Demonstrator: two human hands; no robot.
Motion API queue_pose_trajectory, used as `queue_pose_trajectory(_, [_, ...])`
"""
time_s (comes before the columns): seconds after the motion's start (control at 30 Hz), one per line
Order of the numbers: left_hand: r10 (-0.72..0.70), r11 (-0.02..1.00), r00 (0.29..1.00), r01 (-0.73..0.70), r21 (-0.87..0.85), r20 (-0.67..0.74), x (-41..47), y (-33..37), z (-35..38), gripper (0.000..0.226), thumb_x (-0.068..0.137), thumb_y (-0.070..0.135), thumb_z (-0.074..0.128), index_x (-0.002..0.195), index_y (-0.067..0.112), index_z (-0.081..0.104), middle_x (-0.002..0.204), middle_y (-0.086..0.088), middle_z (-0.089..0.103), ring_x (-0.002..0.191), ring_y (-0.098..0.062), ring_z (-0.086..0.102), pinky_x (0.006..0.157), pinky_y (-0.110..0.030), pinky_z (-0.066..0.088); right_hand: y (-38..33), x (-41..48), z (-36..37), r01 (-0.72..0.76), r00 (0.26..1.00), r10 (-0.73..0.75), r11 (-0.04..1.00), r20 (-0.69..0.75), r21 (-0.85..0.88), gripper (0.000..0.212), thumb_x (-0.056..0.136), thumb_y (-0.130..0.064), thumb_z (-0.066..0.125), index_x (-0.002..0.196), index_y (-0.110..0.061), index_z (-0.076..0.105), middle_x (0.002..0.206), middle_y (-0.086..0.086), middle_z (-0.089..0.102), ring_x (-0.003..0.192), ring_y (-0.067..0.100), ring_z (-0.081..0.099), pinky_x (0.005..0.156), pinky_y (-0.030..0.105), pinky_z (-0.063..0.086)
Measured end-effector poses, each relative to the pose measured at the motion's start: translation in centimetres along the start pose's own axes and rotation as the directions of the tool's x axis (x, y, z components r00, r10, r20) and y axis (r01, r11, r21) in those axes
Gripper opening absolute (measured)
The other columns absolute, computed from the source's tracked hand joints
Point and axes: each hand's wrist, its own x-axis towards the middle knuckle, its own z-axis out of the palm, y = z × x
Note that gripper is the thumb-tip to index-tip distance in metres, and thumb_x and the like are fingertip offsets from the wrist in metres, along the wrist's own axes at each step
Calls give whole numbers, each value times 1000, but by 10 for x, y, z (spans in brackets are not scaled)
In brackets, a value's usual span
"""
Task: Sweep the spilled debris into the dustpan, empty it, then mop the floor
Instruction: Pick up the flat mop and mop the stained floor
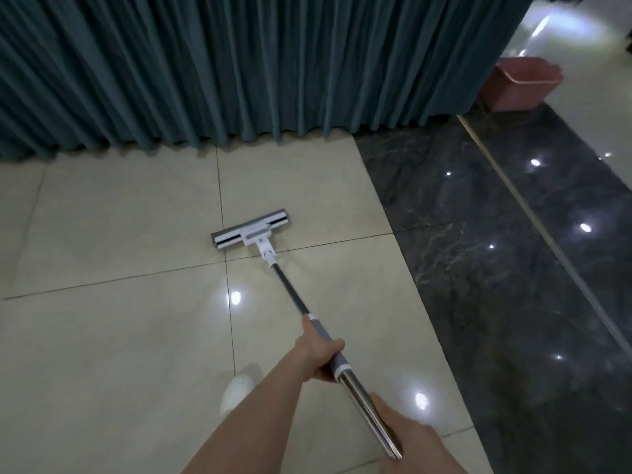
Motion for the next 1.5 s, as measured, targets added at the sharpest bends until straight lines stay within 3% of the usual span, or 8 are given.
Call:
queue_pose_trajectory(0.07, [15,998,999,-17,-65,-42,-15,-16,2,91,86,12,64,148,32,0,122,-20,46,84,-35,65,64,-51,59,7,-16,-4,88,994,-78,988,80,-125,76,84,-14,47,108,-83,28,83,-13,54,79,7,59,64,4,41])
queue_pose_trajectory(0.13, [20,993,995,-31,-111,-99,-29,-27,-2,89,85,13,65,147,30,2,125,-21,45,91,-38,66,67,-55,58,8,-26,-5,124,988,-101,971,120,-205,77,78,-9,44,137,-58,33,79,-6,56,64,9,56,54,7,42])
queue_pose_trajectory(0.2, [21,985,990,-44,-164,-139,-39,-37,-13,87,85,14,65,146,30,5,126,-22,46,94,-40,65,66,-55,58,-3,-34,0,133,984,-96,957,153,-258,77,79,-8,42,142,-51,32,76,-7,51,49,8,53,42,11,41])
queue_pose_trajectory(0.33, [20,968,975,-75,-240,-223,-51,-49,-56,82,85,14,65,145,28,11,122,-21,49,86,-36,66,61,-50,59,-34,-27,19,221,964,-157,923,215,-314,75,78,-7,39,139,-50,33,83,-1,51,35,16,48,38,31,51])
queue_pose_trajectory(0.6, [5,926,937,-136,-352,-349,-61,-71,-180,80,85,15,66,145,30,16,112,-19,55,75,-33,68,59,-45,59,-128,5,87,336,919,-214,862,330,-379,68,81,-6,37,136,-46,32,84,6,51,29,17,46,29,23,38])
queue_pose_trajectory(0.9, [7,883,931,-178,-435,-366,-46,-33,-303,77,82,18,66,142,34,19,116,-16,49,73,-34,69,59,-47,60,-244,60,127,375,913,-248,822,323,-429,69,74,-7,39,123,-56,39,74,4,54,41,20,49,42,31,49])
queue_pose_trajectory(1.1, [-12,849,896,-225,-477,-444,-35,-7,-411,78,83,17,67,145,34,23,115,-10,49,77,-29,66,47,-37,57,-346,103,174,381,911,-247,810,331,-445,65,77,-7,41,122,-54,40,74,2,56,45,17,49,47,30,48])
queue_pose_trajectory(1.5, [-44,816,781,-332,-473,-623,4,26,-675,66,80,21,69,137,32,37,120,-16,54,87,-33,68,53,-40,60,-563,202,316,399,893,-263,838,365,-373,53,79,-1,39,117,-36,47,73,10,50,32,22,49,36,28,46])
